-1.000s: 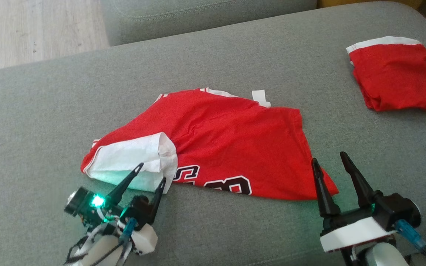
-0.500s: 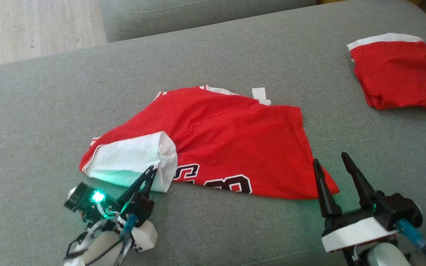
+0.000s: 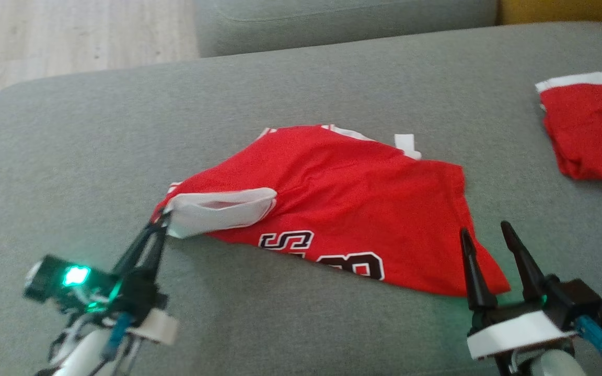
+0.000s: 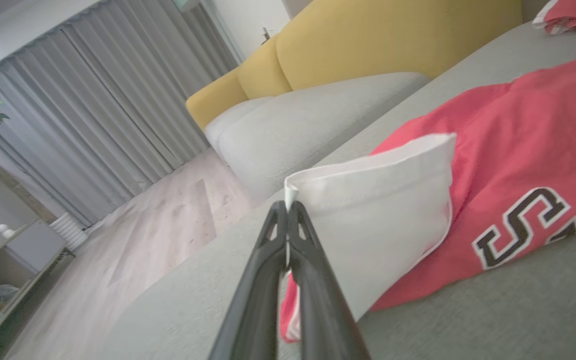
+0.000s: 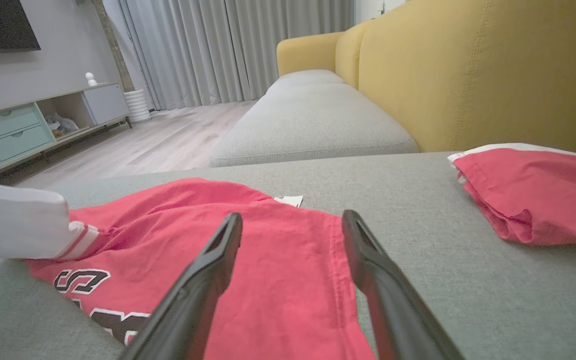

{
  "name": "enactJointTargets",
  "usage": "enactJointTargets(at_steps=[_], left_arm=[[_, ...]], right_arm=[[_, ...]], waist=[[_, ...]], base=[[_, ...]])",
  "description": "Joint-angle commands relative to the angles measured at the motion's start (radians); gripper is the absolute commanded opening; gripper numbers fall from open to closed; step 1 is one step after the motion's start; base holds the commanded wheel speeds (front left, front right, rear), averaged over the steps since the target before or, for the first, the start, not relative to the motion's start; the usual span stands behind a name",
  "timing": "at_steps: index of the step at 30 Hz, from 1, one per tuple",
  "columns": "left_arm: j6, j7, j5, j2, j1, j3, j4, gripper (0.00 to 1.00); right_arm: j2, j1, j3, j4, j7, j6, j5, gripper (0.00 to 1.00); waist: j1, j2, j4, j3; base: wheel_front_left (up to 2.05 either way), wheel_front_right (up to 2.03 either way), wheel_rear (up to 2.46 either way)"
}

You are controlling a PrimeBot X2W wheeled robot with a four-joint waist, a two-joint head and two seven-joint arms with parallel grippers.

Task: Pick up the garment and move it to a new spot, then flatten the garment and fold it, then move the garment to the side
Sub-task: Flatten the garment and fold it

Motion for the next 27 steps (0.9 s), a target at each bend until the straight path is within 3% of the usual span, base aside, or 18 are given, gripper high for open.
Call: enactJointTargets(at_steps=[1, 8, 16, 20, 27], left_arm=[[0.017, -0.004, -0.014, 0.067, -0.006, 0.068, -0.066, 0.00], [0.063, 0.046, -0.083, 0.199, 0.109, 0.185, -0.224, 0.00], [0.090, 0.072, -0.128, 0.251, 0.164, 0.246, -0.280, 0.00], [0.095, 0.077, -0.133, 0.260, 0.161, 0.255, -0.267, 0.00], [0.084, 0.072, -0.141, 0.270, 0.123, 0.261, -0.219, 0.00]], right_arm=[[-0.002, 0.007, 0.012, -0.021, -0.005, 0.007, 0.006, 1.00], [-0.009, 0.020, -0.004, 0.001, -0.005, 0.007, 0.013, 1.00], [-0.053, -0.020, 0.018, 0.051, -0.005, 0.007, 0.085, 1.00], [-0.114, -0.078, 0.078, 0.089, -0.005, 0.007, 0.171, 1.00], [-0.270, -0.165, 0.271, 0.126, -0.003, 0.007, 0.430, 1.00]], waist=[[0.0000, 0.0000, 0.030, -0.013], [0.0000, 0.0000, 0.080, -0.018], [0.0000, 0.0000, 0.121, 0.003], [0.0000, 0.0000, 0.138, 0.016], [0.0000, 0.0000, 0.168, 0.035]], base=[[0.00, 0.00, 0.00], [0.00, 0.00, 0.00], [0.00, 0.00, 0.00], [0.00, 0.00, 0.00], [0.00, 0.00, 0.00]])
